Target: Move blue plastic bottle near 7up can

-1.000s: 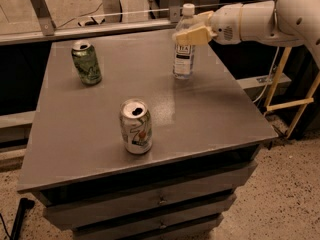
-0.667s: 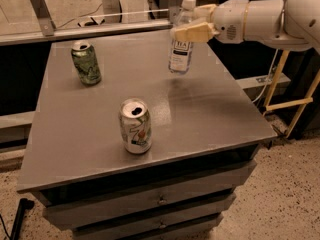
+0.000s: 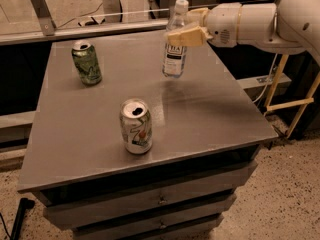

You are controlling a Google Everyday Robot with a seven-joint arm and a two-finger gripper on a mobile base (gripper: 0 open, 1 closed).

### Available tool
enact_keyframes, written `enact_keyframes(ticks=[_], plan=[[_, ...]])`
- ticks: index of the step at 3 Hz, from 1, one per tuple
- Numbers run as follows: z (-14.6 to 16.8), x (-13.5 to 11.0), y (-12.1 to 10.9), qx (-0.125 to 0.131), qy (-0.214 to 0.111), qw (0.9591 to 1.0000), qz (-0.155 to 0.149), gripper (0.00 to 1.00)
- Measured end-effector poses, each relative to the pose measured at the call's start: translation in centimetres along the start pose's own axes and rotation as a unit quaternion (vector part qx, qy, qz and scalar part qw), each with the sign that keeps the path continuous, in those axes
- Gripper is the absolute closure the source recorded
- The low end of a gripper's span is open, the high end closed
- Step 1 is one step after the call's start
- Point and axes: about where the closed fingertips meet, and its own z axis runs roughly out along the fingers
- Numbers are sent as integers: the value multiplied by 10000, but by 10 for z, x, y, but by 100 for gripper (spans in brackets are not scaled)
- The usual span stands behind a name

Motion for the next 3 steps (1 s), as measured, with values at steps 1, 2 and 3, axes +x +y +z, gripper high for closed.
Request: enact_keyframes(ticks=[1, 2, 3], plan=[[3, -1, 18, -324, -27, 9994, 99, 100], [-1, -19, 52, -607, -157, 9979, 148, 100], [-1, -19, 111, -941, -177, 9947, 363, 100]])
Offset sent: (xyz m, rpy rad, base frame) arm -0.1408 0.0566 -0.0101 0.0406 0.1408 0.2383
